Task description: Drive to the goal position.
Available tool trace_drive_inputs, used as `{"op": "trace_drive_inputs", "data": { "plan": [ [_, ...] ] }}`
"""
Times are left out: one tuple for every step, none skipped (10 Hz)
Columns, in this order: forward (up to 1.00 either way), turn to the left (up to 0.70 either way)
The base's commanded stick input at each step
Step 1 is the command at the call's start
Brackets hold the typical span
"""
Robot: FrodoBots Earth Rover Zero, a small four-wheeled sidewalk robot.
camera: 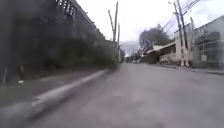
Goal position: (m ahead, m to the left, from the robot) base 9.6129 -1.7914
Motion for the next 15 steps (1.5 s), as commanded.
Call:
{"op": "trace_drive_inputs", "data": {
  "plan": [
    [1.00, -0.40],
    [1.00, -0.40],
    [1.00, -0.40],
    [1.00, -0.40],
    [1.00, -0.37],
    [1.00, -0.26],
    [1.00, -0.15],
    [1.00, -0.05],
    [1.00, 0.00],
    [1.00, 0.00],
    [1.00, 0.00],
    [1.00, 0.00],
    [1.00, 0.00],
    [1.00, 0.00],
    [1.00, 0.00]
  ]
}}
